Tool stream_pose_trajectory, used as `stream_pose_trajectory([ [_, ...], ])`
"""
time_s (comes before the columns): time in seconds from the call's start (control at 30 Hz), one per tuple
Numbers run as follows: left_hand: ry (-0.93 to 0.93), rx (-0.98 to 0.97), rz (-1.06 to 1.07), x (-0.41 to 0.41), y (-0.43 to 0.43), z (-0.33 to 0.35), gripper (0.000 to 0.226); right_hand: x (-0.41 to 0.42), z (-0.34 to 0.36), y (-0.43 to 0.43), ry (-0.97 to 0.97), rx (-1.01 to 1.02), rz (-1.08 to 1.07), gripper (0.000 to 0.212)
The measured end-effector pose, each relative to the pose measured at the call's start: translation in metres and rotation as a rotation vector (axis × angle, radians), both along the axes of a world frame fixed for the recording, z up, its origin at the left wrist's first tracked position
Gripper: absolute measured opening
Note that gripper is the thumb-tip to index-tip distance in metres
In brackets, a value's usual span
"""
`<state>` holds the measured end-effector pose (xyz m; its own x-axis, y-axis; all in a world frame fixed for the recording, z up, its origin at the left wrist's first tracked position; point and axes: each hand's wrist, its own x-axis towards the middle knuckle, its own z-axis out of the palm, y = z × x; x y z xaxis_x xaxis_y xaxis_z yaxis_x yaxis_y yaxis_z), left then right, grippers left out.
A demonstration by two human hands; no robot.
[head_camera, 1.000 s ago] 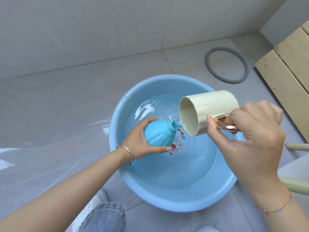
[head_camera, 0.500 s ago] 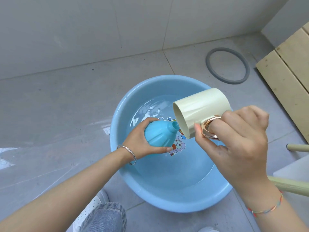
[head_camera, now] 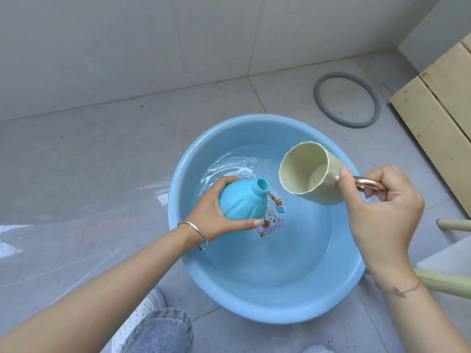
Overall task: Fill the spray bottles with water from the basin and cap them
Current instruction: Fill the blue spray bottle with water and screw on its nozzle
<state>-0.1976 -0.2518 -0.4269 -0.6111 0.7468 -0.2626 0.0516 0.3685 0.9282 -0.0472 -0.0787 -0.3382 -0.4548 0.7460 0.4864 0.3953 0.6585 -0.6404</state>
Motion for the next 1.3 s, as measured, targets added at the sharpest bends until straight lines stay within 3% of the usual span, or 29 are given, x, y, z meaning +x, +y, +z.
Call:
stream_pose_trajectory([
  [0.1, -0.003, 0.016, 0.017, -0.001, 0.0, 0.0, 0.079, 0.005, -0.022, 0.009, -0.1, -0.075, -0.022, 0.036],
  [0.3, -0.006, 0.021, 0.022, -0.001, 0.0, -0.002, 0.08, 0.013, -0.059, 0.009, -0.348, 0.069, 0.129, 0.031],
  [0.8, 0.014, -0.016, 0.043, -0.001, 0.0, -0.004, 0.088, 0.02, -0.091, 0.009, -0.495, 0.07, 0.203, 0.035],
  [1.03, 0.029, -0.012, 0.045, 0.0, 0.001, -0.002, 0.09, 0.019, -0.088, 0.008, -0.464, 0.036, 0.183, 0.035],
  [1.3, 0.038, 0.007, 0.036, 0.0, 0.001, -0.002, 0.079, 0.021, -0.047, 0.01, -0.156, -0.242, 0.054, 0.038],
])
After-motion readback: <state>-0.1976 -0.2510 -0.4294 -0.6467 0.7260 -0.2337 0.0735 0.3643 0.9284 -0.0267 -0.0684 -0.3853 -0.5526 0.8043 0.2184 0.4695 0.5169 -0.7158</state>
